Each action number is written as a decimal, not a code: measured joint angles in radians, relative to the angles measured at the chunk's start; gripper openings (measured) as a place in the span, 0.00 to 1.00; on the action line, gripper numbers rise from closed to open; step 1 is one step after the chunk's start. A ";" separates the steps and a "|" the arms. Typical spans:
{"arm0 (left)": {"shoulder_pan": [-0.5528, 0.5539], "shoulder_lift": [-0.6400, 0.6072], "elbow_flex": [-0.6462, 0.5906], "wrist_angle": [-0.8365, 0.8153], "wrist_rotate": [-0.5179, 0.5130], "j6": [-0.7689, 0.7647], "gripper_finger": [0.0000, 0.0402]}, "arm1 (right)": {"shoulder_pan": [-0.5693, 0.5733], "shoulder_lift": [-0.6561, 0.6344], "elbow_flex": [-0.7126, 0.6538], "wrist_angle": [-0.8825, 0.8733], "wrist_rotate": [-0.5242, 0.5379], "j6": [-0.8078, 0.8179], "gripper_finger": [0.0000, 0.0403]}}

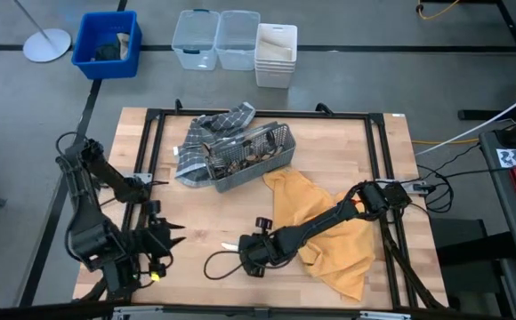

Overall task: Sort silverware
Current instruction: Put the silver knife into the gray silverware basket

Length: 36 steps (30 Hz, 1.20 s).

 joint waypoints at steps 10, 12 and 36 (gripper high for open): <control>-0.057 0.000 0.000 -0.062 -0.043 -0.118 0.27 | 0.002 -0.003 0.092 -0.091 -0.103 0.000 0.11; -0.061 0.000 -0.007 -0.059 -0.066 -0.119 0.27 | 0.001 -0.003 0.115 -0.107 -0.122 0.000 0.11; 0.000 0.001 -0.533 0.512 -0.199 0.160 0.27 | -0.024 -0.004 0.114 -0.097 -0.276 0.012 0.11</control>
